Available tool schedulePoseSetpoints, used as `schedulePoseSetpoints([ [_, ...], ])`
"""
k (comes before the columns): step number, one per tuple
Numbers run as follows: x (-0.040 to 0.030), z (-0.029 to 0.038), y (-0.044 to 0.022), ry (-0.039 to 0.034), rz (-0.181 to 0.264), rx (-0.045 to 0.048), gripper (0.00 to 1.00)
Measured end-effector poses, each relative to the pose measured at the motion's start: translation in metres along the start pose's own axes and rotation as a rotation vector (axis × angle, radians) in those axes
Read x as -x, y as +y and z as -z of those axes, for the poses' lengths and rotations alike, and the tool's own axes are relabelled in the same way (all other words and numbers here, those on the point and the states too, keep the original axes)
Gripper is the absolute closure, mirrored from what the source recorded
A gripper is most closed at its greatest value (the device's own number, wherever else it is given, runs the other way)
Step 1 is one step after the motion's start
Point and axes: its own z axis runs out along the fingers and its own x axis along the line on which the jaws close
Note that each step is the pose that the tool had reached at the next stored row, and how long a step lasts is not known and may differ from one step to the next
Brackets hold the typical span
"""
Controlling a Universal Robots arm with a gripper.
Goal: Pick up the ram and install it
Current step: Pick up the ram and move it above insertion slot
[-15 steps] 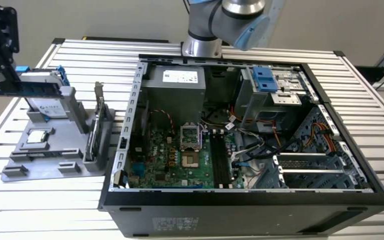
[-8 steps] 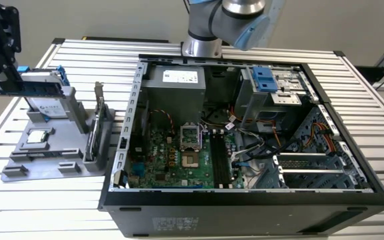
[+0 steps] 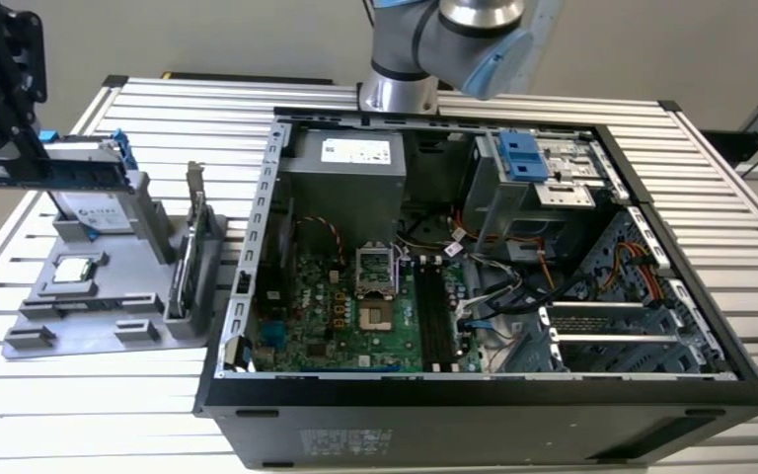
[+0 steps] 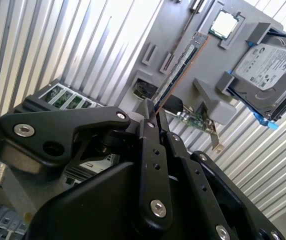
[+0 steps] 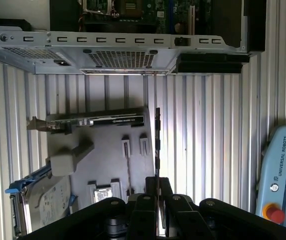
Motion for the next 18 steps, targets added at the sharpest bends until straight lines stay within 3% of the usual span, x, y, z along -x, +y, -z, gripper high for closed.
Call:
schedulePoseSetpoints([
  [18, -0.0002, 0.0020, 0.0097, 0.0000, 0.000, 0.0000, 1.00],
])
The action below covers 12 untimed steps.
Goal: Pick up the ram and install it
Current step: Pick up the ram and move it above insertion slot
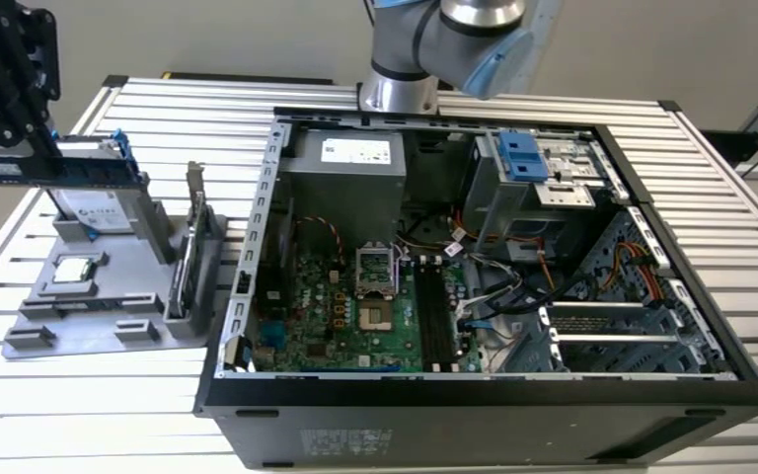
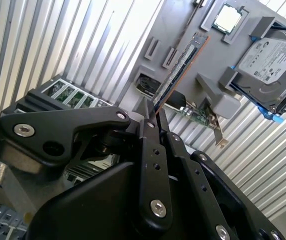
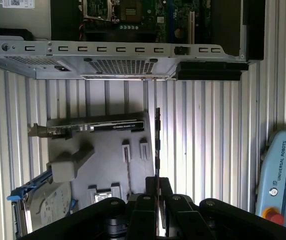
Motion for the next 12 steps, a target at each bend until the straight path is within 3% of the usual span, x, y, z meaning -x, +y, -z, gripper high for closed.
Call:
schedulePoseSetpoints([
  [12, -0.0001, 0.0013, 0.0051, 0.0000, 0.000, 0.0001, 1.00],
])
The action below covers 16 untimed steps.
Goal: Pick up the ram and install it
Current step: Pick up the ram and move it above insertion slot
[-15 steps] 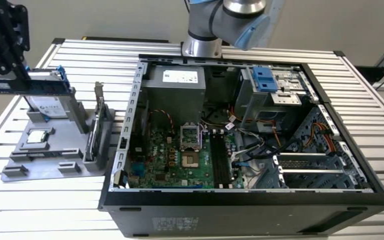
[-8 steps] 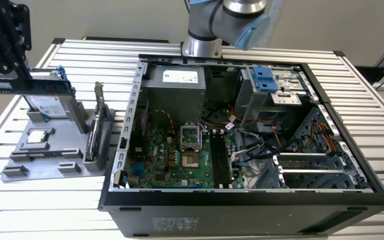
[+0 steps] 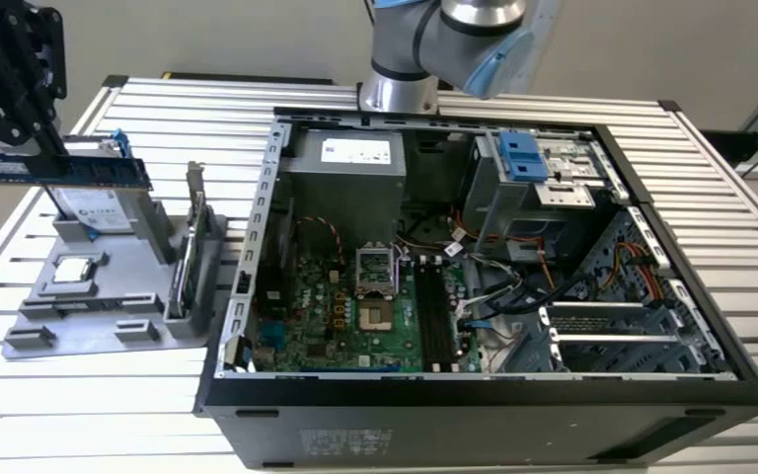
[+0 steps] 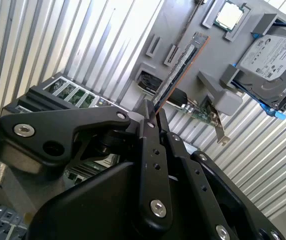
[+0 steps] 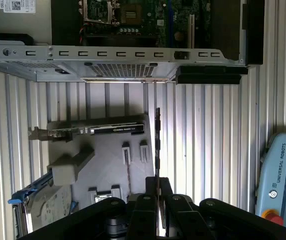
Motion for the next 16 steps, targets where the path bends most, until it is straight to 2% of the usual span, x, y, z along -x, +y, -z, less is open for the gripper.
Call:
schedulePoseSetpoints([
  [16, -0.0001, 0.0018, 0.0071, 0.0000, 0.000, 0.0000, 1.00],
])
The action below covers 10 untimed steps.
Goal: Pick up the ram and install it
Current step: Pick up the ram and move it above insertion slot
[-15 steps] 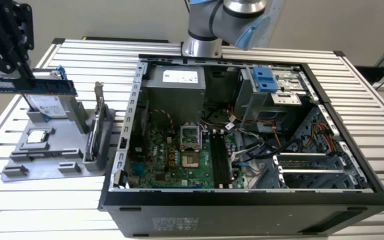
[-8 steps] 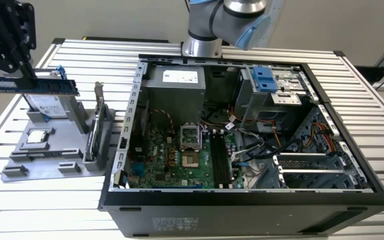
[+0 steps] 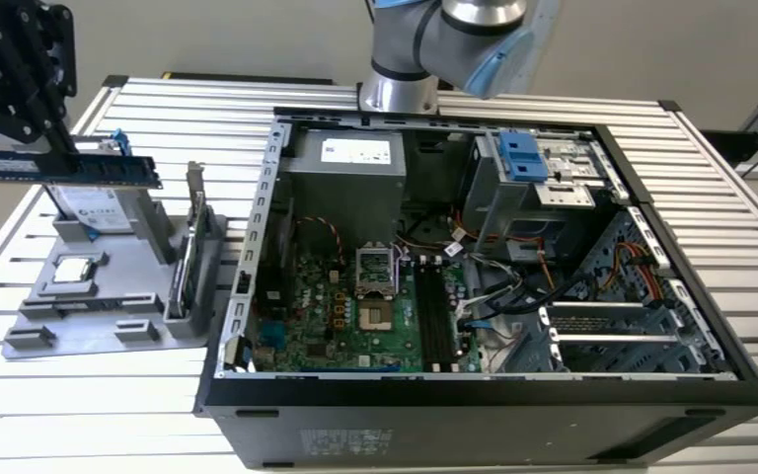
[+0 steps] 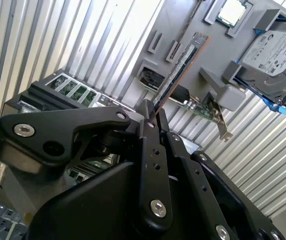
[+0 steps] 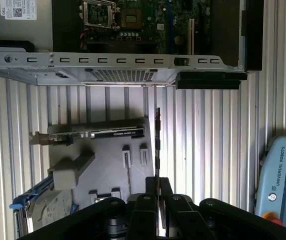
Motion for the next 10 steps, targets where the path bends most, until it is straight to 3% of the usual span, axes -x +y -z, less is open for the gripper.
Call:
schedulePoseSetpoints([
  [10, -0.0001, 0.0011, 0.0046, 0.0000, 0.000, 0.0000, 1.00],
])
